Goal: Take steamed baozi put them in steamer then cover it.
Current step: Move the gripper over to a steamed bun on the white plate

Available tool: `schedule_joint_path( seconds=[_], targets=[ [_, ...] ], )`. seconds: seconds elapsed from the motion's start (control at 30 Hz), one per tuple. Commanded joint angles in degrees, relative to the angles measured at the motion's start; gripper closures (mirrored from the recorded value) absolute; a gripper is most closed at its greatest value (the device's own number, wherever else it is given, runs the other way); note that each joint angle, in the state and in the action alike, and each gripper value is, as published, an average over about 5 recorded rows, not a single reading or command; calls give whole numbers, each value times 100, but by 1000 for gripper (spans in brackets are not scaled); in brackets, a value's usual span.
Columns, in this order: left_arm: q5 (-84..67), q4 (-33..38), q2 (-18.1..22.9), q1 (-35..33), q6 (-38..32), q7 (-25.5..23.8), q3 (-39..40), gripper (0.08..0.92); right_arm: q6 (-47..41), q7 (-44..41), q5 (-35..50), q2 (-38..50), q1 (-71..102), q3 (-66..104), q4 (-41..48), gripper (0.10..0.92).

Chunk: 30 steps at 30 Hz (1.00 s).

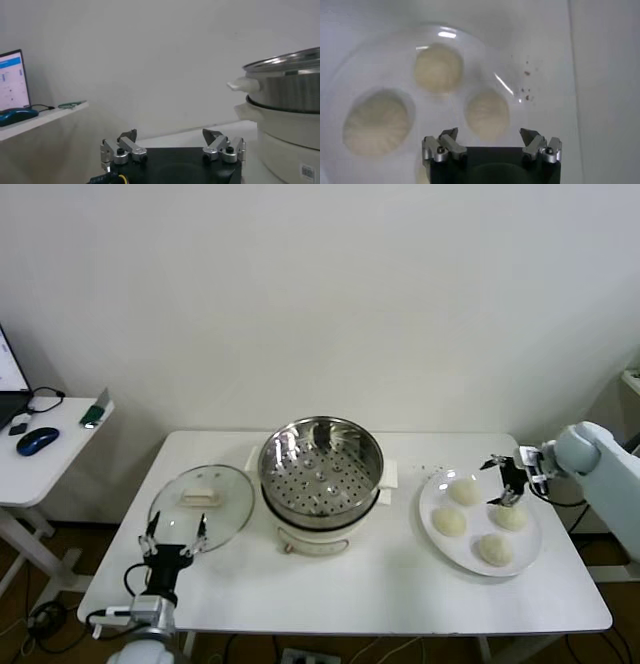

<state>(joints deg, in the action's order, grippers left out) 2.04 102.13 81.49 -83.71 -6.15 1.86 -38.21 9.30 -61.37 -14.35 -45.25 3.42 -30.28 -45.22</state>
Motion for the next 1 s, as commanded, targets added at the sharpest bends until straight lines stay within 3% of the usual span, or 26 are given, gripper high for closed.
schedule_joint_path(
  seconds=[0.03, 0.33, 0.8, 1.0],
  targets=[
    [-54, -78, -129, 29, -1, 44, -28, 177, 190, -281, -578, -1050, -803, -813, 1376, 203],
    [-38, -131, -143, 68, 32, 69, -30, 177, 292, -202, -1050, -1669, -694, -447, 1979, 203],
    [-25, -194, -137, 90, 61, 96, -24, 177, 316, -315, -1235, -1860, -662, -382, 2253, 204],
    [-26, -191, -134, 92, 92, 124, -32, 177, 344, -359, -1273, -1866, -651, -388, 2246, 257]
  ],
)
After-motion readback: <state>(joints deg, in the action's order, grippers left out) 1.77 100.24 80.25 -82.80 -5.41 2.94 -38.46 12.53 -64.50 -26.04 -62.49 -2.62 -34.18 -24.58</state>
